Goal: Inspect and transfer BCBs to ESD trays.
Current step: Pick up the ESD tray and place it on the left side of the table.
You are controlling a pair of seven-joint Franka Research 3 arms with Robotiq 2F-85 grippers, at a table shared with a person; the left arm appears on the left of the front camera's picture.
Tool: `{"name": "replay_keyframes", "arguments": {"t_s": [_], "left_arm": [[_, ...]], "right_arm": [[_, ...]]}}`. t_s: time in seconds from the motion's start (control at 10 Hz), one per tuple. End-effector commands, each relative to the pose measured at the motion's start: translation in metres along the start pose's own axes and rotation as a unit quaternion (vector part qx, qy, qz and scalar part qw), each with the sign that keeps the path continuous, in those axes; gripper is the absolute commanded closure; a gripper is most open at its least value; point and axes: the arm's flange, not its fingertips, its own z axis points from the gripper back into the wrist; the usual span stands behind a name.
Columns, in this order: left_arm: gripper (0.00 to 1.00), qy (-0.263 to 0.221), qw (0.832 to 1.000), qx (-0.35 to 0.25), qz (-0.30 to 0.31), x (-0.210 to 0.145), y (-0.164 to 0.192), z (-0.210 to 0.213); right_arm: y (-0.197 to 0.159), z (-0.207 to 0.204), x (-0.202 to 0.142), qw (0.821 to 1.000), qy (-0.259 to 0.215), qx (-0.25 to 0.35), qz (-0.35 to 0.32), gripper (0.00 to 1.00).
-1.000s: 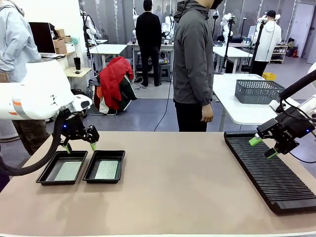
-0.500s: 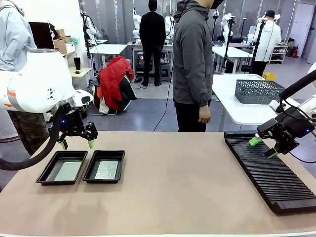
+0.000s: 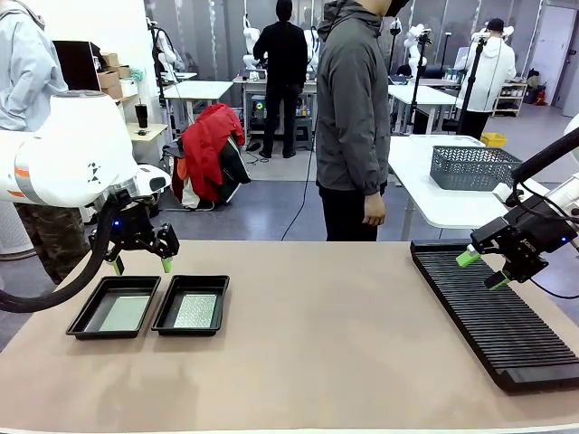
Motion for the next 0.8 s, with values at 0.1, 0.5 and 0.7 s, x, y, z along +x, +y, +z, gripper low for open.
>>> {"name": "replay_keyframes", "arguments": {"t_s": [0.1, 0.5, 0.7], "left_arm": [[0.0, 0.001, 1.0, 0.0, 0.0, 0.0002, 0.0002, -0.002], [0.0, 0.001, 1.0, 0.0, 0.0, 0.0002, 0.0002, -0.002], [0.0, 0.001, 1.0, 0.0, 0.0, 0.0002, 0.0002, -0.002]], "right_arm": [[0.0023, -0.0001, -0.0001, 1.0, -0.005, 0.003, -0.007, 0.0], [0.0023, -0.0001, -0.0001, 1.0, -0.005, 0.003, -0.007, 0.0], [0.0023, -0.0001, -0.0001, 1.0, -0.005, 0.003, -0.007, 0.0]]}}
